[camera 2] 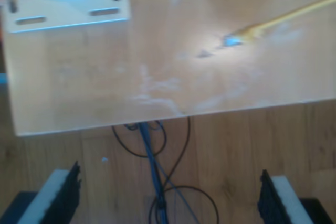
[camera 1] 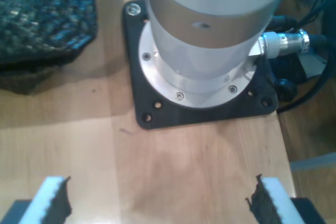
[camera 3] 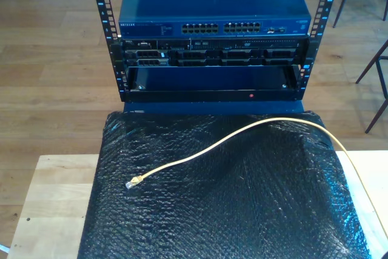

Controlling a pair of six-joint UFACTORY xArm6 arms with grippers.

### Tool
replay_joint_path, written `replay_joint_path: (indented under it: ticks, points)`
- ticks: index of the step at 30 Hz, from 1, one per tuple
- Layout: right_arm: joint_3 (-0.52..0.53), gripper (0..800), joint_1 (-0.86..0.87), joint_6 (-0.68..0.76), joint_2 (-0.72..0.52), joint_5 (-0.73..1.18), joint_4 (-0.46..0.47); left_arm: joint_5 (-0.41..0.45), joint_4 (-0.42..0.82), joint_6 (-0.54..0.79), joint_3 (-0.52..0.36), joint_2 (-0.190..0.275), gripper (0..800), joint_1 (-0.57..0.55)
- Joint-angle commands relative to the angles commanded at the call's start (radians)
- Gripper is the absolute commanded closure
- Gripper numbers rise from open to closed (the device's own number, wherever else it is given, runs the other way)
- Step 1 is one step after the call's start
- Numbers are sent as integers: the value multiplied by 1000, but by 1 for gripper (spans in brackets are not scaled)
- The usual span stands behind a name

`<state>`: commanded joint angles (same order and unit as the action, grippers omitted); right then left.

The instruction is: Grab the cable and plug it in

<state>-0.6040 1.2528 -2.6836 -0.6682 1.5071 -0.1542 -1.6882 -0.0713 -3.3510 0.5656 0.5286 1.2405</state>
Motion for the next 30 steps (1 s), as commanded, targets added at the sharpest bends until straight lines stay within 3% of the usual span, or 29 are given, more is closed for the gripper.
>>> replay_joint_path:
  ticks: [10, 21, 30]
  points:
    - [-207, 2, -187, 216, 130, 98, -57, -5, -5, -146, 26, -2, 0, -141]
    - [-367, 2, -404, 419, 261, 146, -193, -3, -71, -250, 54, -14, 0, -255]
    - [-430, 2, -526, 502, 293, 146, -328, 0, -83, -333, 54, -14, 0, -334]
